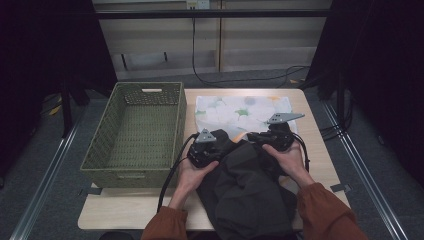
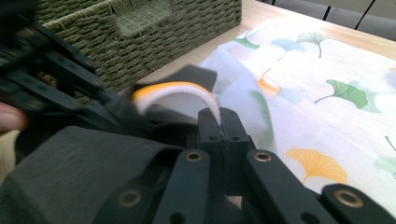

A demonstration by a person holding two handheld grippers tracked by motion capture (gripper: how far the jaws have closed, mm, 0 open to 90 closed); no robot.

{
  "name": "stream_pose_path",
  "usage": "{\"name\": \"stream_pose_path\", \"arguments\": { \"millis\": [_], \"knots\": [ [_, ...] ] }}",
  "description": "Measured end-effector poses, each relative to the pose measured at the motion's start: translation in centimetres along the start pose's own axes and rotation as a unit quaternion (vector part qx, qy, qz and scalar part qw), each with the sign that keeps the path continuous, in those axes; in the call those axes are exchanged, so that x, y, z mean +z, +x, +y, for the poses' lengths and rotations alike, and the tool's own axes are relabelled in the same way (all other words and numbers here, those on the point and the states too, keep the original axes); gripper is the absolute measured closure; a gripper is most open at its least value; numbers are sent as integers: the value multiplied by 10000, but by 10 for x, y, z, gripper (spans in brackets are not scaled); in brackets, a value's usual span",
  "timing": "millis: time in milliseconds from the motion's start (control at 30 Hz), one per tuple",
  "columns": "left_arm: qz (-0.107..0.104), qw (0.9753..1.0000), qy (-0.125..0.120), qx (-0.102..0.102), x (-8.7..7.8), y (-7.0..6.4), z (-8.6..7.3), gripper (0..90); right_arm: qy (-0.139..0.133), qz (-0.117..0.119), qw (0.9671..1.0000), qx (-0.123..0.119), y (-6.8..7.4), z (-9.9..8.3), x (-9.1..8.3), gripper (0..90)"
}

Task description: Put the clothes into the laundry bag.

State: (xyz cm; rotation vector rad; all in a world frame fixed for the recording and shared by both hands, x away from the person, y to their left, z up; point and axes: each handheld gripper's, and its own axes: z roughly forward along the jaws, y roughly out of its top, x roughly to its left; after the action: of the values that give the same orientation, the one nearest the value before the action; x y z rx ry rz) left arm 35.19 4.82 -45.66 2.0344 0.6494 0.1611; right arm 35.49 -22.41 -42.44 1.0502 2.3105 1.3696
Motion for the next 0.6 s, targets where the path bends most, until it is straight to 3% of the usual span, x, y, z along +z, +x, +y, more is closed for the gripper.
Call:
{"name": "stream_pose_path", "arguments": {
  "millis": [167,267,367,400,467,533,600],
  "knots": [
    [-98,9991,-407,-70,-17,-3,4,781,-18,0,10000,14,-1,0,0,899],
    [-137,9992,-381,-31,-22,-4,8,866,-9,-7,10000,23,0,0,0,899],
    [-95,9992,-380,95,-23,-7,9,883,-18,6,10000,11,0,0,0,899],
    [-204,9988,-431,71,-24,-7,9,885,-7,-9,10000,8,0,0,0,899],
    [-120,9975,-691,71,-30,-12,12,885,19,-42,10000,17,-1,0,1,899],
    [-361,9940,-1031,94,-40,-18,19,887,50,-38,10000,13,-2,-1,2,899],
    [-414,9924,-1110,336,-48,-28,30,888,81,-41,10000,24,-2,-2,5,899]
  ]
}}
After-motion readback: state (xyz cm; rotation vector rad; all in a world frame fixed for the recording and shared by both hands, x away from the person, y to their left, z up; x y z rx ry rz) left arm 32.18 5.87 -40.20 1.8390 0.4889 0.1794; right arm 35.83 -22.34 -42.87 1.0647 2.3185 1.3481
